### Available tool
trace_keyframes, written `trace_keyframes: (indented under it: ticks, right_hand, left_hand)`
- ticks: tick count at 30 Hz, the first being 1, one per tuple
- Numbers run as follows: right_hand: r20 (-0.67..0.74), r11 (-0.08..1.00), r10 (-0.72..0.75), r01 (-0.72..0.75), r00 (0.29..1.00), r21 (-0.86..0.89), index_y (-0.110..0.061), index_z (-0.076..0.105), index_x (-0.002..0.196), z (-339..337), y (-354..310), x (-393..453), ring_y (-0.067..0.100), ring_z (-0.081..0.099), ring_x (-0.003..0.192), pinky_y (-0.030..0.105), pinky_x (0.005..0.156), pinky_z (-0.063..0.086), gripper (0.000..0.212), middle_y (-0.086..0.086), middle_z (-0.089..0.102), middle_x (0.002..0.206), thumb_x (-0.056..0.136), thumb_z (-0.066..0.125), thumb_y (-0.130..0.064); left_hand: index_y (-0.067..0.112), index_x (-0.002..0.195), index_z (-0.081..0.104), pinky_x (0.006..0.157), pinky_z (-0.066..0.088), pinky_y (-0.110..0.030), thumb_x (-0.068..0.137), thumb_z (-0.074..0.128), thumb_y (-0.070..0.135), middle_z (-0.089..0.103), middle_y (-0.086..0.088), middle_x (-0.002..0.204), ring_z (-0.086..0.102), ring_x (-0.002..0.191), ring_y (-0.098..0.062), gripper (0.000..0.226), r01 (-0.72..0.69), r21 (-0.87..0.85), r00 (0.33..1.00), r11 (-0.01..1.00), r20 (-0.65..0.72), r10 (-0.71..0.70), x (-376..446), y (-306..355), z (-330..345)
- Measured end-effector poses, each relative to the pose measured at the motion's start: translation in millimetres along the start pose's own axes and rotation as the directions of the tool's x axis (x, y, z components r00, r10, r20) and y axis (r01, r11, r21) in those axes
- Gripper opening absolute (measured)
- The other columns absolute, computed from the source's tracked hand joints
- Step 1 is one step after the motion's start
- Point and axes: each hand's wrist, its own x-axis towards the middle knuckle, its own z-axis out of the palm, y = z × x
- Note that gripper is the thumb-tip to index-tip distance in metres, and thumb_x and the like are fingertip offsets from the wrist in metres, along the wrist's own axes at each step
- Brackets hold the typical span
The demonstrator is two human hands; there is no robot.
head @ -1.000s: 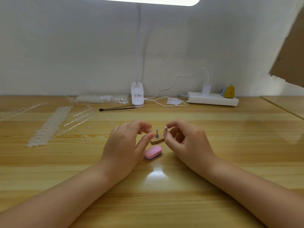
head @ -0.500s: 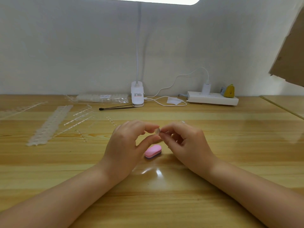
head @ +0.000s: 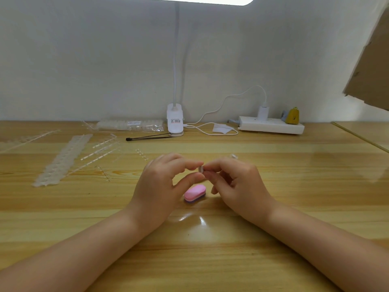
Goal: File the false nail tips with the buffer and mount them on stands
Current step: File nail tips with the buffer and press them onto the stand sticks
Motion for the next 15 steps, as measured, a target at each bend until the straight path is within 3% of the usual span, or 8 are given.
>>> trace_keyframes:
  ticks: [4, 8, 13, 15]
  right_hand:
    - [0.011, 1.0, -0.007, 0.007, 1.0, 0.005, -0.005, 0.069, 0.092, -0.4, 1.0, -1.3, 0.007, 0.064, 0.053, 0.014, 0.055, 0.047, 0.007, -0.008, 0.064, 0.082, 0.087, 0.065, -0.003]
    - [0.03, 0.999, -0.039, 0.039, 0.999, -0.018, -0.002, 0.069, 0.091, -2.2, 2.1, -2.6, 0.009, 0.063, 0.052, 0.014, 0.054, 0.046, 0.007, -0.008, 0.062, 0.083, 0.087, 0.065, 0.001]
    - [0.003, 0.999, -0.005, 0.005, 1.0, -0.043, -0.004, 0.068, 0.091, -1.8, 1.3, -1.7, 0.01, 0.063, 0.053, 0.018, 0.053, 0.049, 0.007, -0.004, 0.064, 0.085, 0.087, 0.066, 0.001]
    - [-0.025, 0.996, -0.003, 0.001, 1.0, -0.088, -0.006, 0.068, 0.091, -1.3, 0.1, -1.2, 0.011, 0.064, 0.054, 0.019, 0.053, 0.049, 0.007, -0.002, 0.066, 0.087, 0.088, 0.066, -0.001]
  left_hand:
    - [0.027, 0.099, 0.074, 0.08, 0.049, -0.047, 0.076, 0.074, 0.039, 0.065, 0.014, 0.091, 0.06, 0.087, -0.007, 0.026, 0.054, -0.065, 0.998, 0.996, -0.004, -0.055, -0.3, -1.4, 2.3]
    - [0.032, 0.099, 0.073, 0.084, 0.048, -0.035, 0.074, 0.07, 0.037, 0.066, 0.015, 0.091, 0.062, 0.092, -0.008, 0.026, 0.091, -0.121, 0.996, 0.988, 0.025, -0.089, -1.3, -2.0, 2.0]
    - [0.033, 0.103, 0.072, 0.083, 0.049, -0.041, 0.077, 0.073, 0.037, 0.066, 0.015, 0.093, 0.061, 0.089, -0.011, 0.026, 0.097, -0.068, 0.995, 0.993, 0.045, -0.094, -2.1, -2.3, 2.0]
    - [0.033, 0.102, 0.071, 0.08, 0.049, -0.033, 0.078, 0.073, 0.044, 0.067, 0.016, 0.092, 0.06, 0.084, -0.01, 0.027, 0.11, -0.035, 0.993, 0.993, 0.044, -0.108, -1.9, -1.5, 1.9]
